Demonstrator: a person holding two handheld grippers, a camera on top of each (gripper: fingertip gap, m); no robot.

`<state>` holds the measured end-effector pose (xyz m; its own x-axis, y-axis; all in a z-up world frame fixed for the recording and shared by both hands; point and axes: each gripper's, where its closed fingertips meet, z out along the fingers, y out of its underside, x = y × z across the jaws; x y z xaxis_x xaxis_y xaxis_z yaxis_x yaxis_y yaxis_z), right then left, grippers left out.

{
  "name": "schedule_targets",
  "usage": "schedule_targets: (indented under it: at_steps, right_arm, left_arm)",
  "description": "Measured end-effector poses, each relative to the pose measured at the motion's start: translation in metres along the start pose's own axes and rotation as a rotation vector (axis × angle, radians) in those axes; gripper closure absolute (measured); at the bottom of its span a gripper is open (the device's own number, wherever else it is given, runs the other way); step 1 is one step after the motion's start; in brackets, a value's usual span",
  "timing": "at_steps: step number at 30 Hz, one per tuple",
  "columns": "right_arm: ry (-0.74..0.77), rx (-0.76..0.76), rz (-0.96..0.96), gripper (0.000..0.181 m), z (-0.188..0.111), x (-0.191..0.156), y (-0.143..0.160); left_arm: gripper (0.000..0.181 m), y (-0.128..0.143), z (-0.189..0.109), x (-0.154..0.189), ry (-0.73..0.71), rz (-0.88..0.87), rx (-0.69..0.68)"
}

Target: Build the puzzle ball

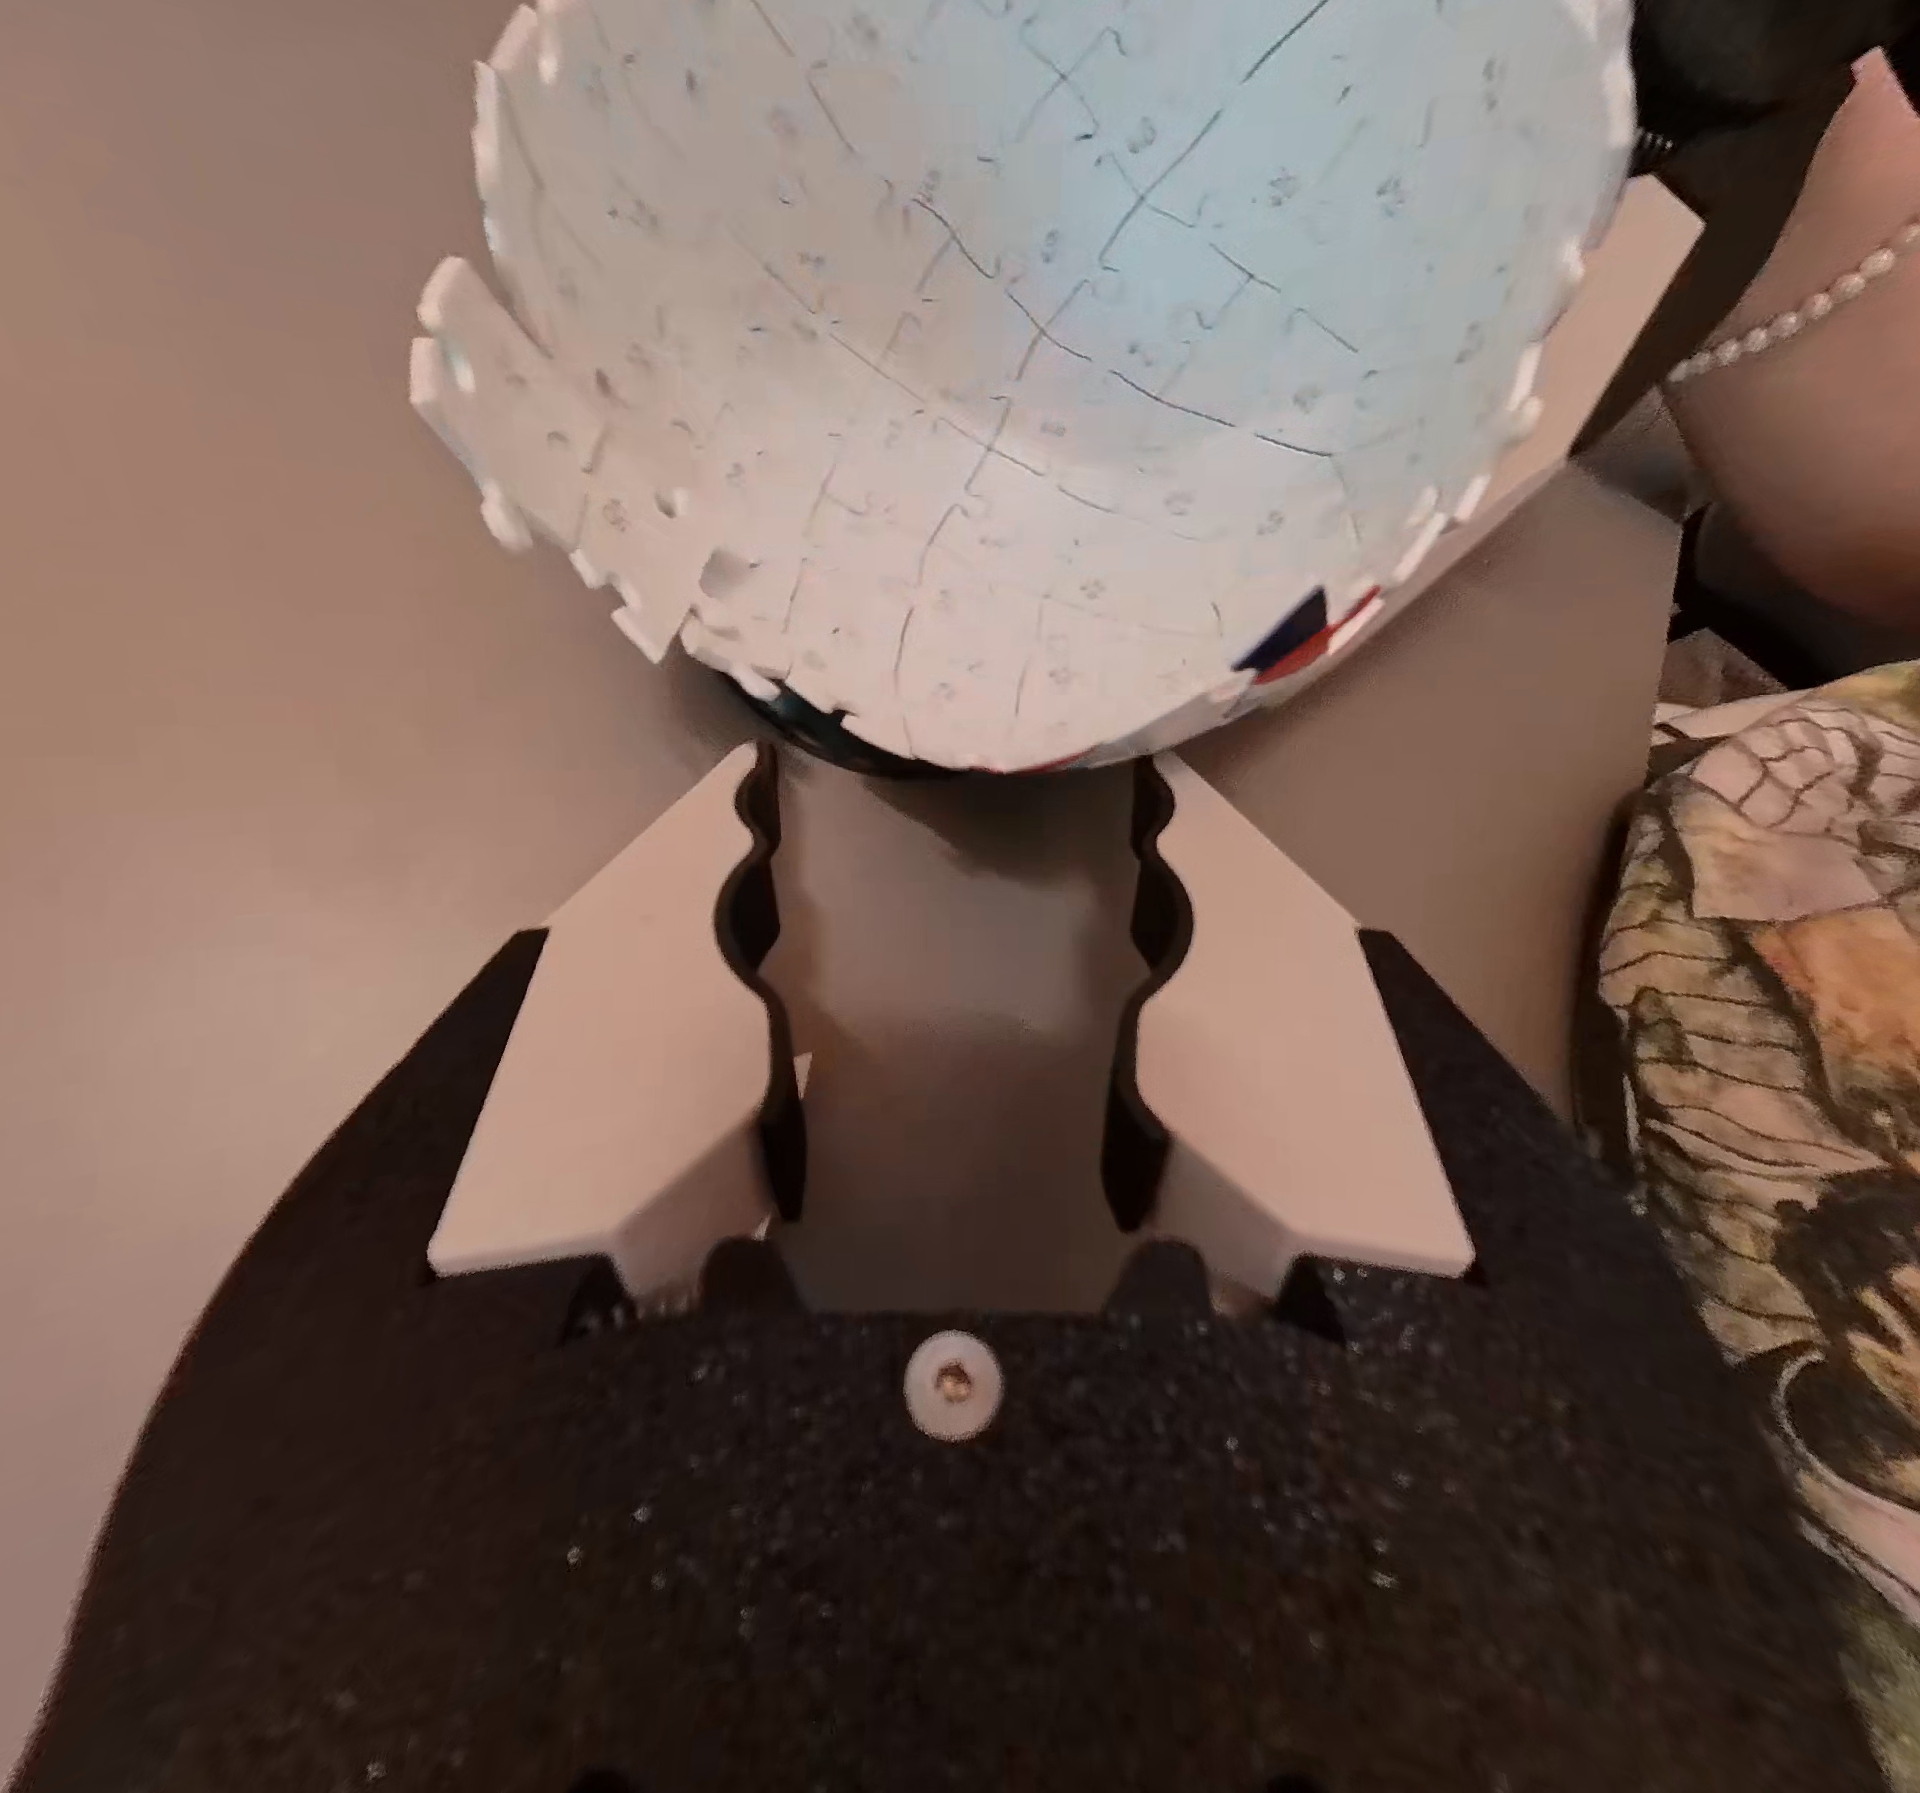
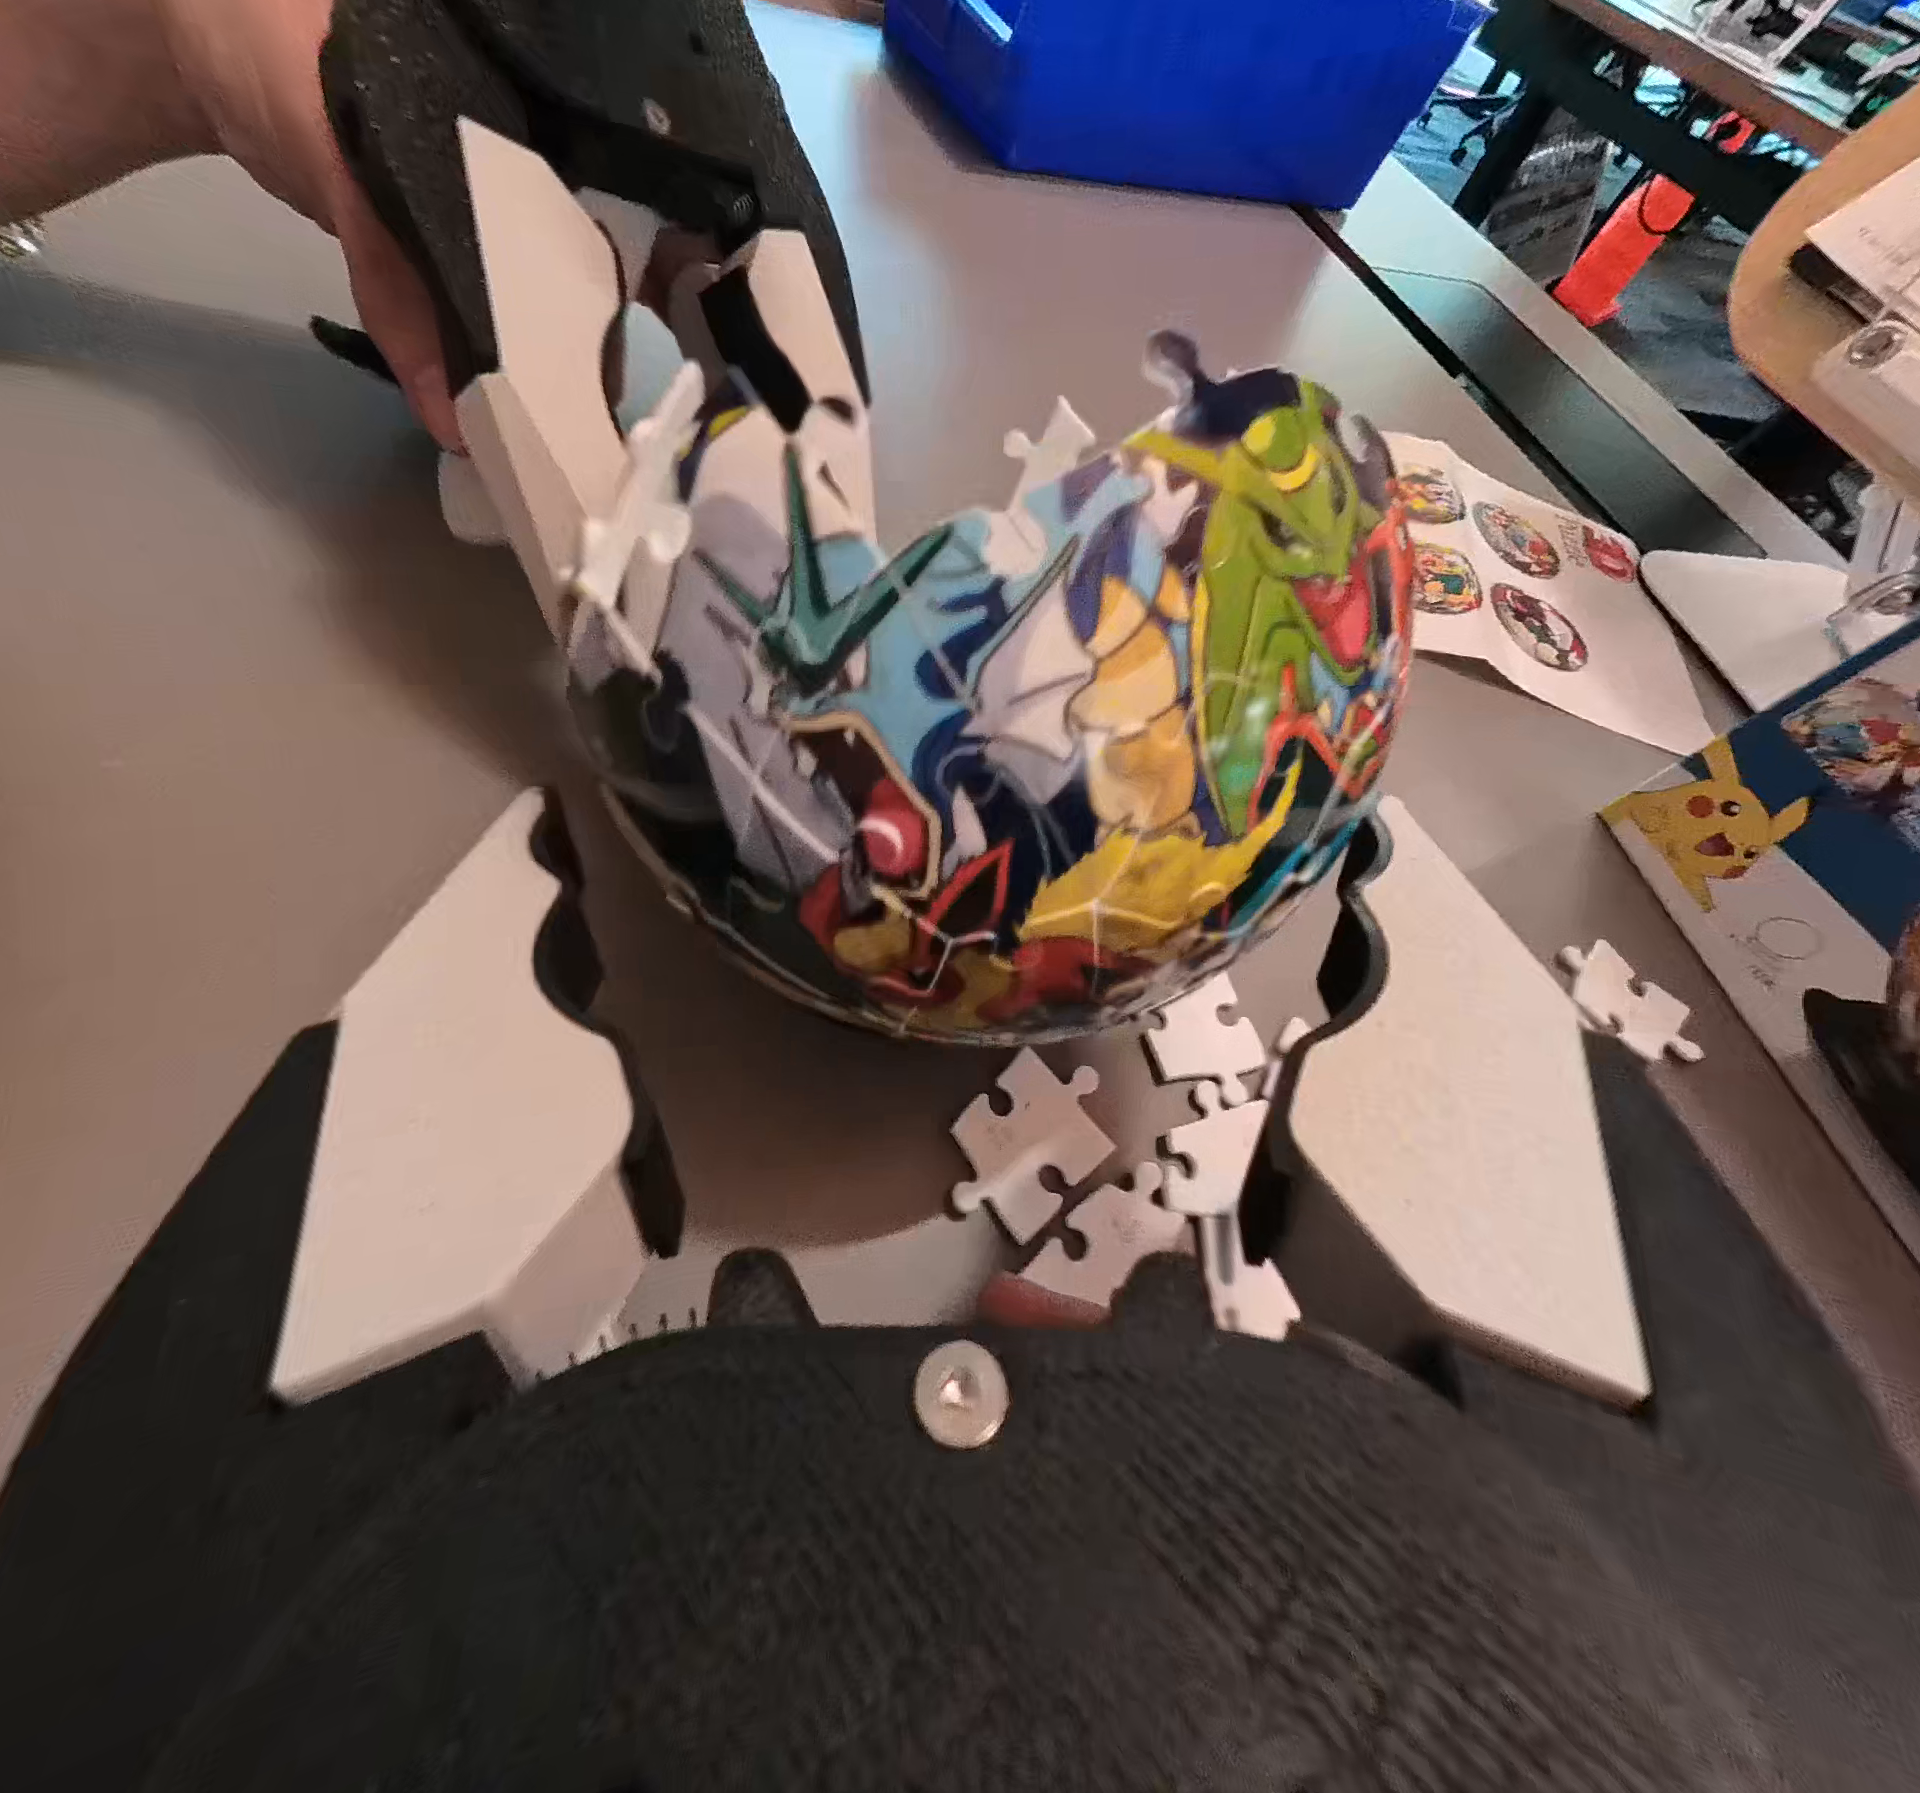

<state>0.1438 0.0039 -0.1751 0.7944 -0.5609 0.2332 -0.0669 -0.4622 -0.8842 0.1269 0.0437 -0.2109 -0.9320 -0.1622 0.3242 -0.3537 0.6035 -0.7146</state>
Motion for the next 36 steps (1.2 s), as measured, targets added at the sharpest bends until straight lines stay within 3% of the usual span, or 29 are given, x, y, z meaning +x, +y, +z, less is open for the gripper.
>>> schedule_targets:
  at_steps: [7,15,24,30,36]
  right_arm:
    - [0.071,-0.050,-0.045,0.048,-0.006,0.005,-0.002]
    - [0.115,-0.085,0.249,0.049,-0.036,-0.008,-0.016]
    - [0.122,-0.060,0.431,0.049,-0.039,-0.001,-0.017]
    - [0.023,-0.027,0.519,0.049,-0.028,0.000,-0.016]
    - [-0.012,-0.083,0.484,0.049,-0.019,-0.003,-0.019]
  left_arm:
    - [0.134,-0.002,0.003,0.009,0.018,0.054,-0.017]
    - [0.141,-0.010,0.004,0.049,0.183,0.015,-0.001]
    - [0.140,-0.021,0.002,0.052,0.191,-0.075,0.089]
    - [0.132,-0.024,-0.001,0.047,0.211,-0.103,0.137]
    - [0.118,-0.016,-0.004,0.044,0.231,-0.065,0.079]
